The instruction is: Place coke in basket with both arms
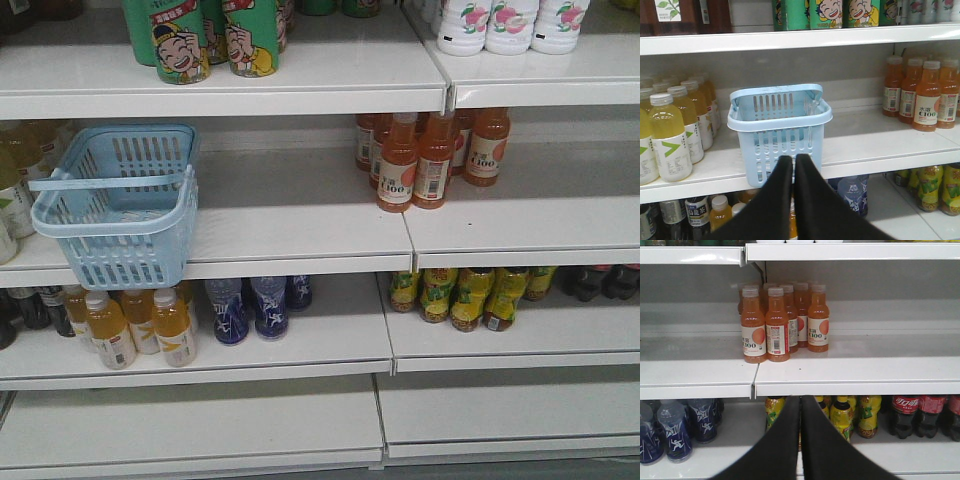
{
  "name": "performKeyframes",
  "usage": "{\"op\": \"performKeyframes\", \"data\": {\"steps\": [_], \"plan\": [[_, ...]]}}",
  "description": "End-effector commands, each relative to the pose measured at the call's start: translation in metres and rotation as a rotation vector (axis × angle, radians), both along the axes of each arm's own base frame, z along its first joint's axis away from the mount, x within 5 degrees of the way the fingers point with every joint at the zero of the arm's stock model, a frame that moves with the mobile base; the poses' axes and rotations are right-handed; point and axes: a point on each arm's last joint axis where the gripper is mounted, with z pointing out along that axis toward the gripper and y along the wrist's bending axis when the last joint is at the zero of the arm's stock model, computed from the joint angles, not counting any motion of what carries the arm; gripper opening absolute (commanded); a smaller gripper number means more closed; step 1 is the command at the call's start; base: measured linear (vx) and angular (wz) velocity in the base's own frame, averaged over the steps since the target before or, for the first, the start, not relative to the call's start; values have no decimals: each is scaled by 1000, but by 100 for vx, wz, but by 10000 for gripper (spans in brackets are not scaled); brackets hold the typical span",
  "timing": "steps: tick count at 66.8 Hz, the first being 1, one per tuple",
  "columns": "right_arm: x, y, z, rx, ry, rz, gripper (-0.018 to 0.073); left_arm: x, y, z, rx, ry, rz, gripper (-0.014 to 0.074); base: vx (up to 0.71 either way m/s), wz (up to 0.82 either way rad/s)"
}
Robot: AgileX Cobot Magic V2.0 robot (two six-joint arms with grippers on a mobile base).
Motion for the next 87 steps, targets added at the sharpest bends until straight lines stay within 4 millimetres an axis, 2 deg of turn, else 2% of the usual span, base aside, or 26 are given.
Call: {"op": "performKeyframes", "data": {"steps": [1, 87], "plan": [[0, 0, 3, -8, -74, 2, -9, -2, 0, 7, -9, -95, 0, -6, 1, 2], [0, 0, 3, -8, -74, 2, -9, -2, 0, 7, -6, -98, 0, -6, 0, 1]]}}
